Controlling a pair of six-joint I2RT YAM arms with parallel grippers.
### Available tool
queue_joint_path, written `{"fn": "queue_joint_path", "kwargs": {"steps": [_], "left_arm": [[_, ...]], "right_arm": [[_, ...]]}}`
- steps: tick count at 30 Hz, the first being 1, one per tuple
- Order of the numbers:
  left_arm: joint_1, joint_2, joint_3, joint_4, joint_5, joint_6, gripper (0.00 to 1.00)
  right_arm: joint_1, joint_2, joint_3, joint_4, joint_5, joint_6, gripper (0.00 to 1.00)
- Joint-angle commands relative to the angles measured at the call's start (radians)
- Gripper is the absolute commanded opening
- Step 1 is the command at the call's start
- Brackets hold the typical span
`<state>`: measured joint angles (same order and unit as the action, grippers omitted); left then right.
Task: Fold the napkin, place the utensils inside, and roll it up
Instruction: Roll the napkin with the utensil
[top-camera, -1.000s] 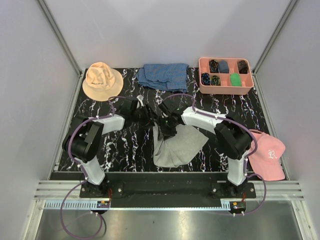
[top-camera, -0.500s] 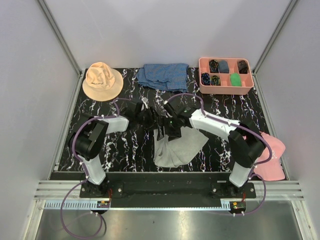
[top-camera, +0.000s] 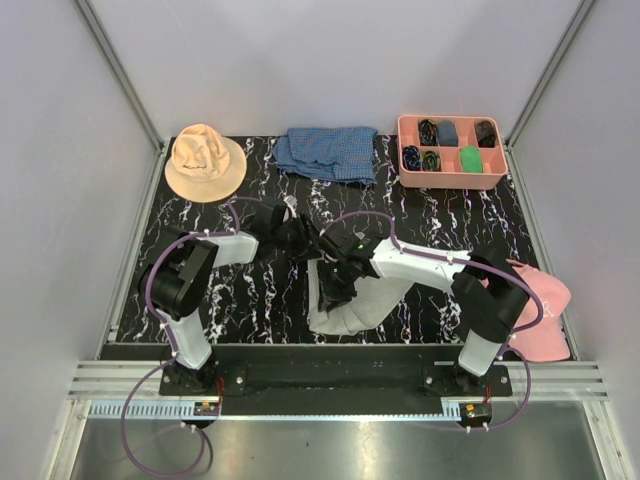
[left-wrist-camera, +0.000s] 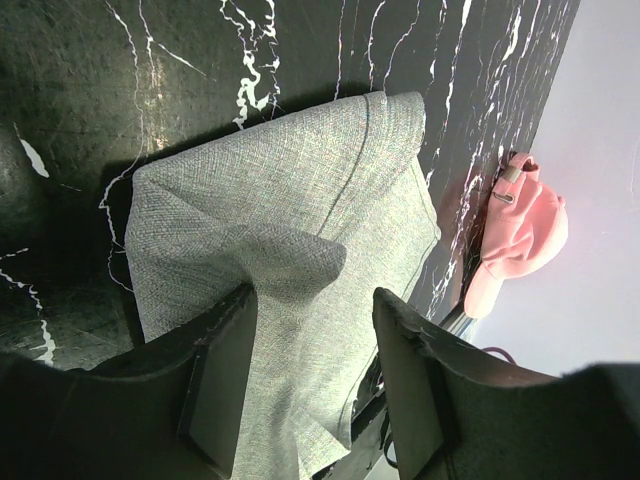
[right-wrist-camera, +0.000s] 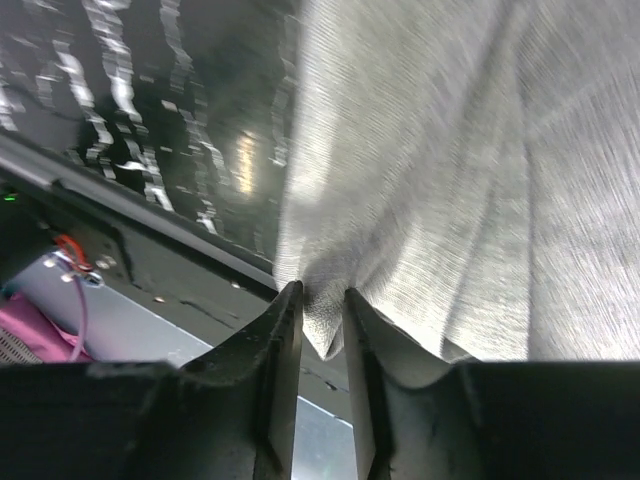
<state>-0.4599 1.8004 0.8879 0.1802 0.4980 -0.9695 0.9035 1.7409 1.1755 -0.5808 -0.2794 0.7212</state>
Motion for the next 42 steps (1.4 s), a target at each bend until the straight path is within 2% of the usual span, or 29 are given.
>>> {"fn": "queue_joint_path", "kwargs": {"steps": [1, 5, 13, 19, 24, 30, 37, 42], "left_arm": [[-0.006, -0.003, 0.026, 0.021, 0.020, 0.006, 0.54], [-0.008, -0.007, 0.043, 0.004, 0.019, 0.014, 0.54], [-0.005, -0.065, 0.144, -0.126, -0.025, 0.090, 0.69], [0.007, -0.110, 0.192, -0.237, -0.062, 0.146, 0.73], [0.029, -0.194, 0.060, -0.252, -0.119, 0.155, 0.71], [0.030, -0.285, -0.133, -0.185, -0.113, 0.106, 0.70], [0.027, -0.285, -0.283, 0.010, -0.049, 0.028, 0.69], [0.024, -0.233, -0.343, 0.146, 0.008, -0.043, 0.63]], "right_arm": [[0.009, -0.037, -0.040, 0.001, -0.027, 0.035, 0.29], [0.015, -0.018, -0.051, 0.003, -0.030, 0.037, 0.28], [0.015, 0.020, -0.057, 0.001, -0.009, 0.037, 0.28], [0.015, 0.035, -0.079, 0.002, 0.008, 0.041, 0.28], [0.015, 0.043, -0.074, 0.001, 0.009, 0.041, 0.29], [0.015, 0.054, -0.071, -0.002, 0.003, 0.037, 0.30], [0.015, 0.057, -0.066, -0.004, 0.000, 0.037, 0.30], [0.015, 0.054, -0.070, -0.004, 0.002, 0.041, 0.29]]}}
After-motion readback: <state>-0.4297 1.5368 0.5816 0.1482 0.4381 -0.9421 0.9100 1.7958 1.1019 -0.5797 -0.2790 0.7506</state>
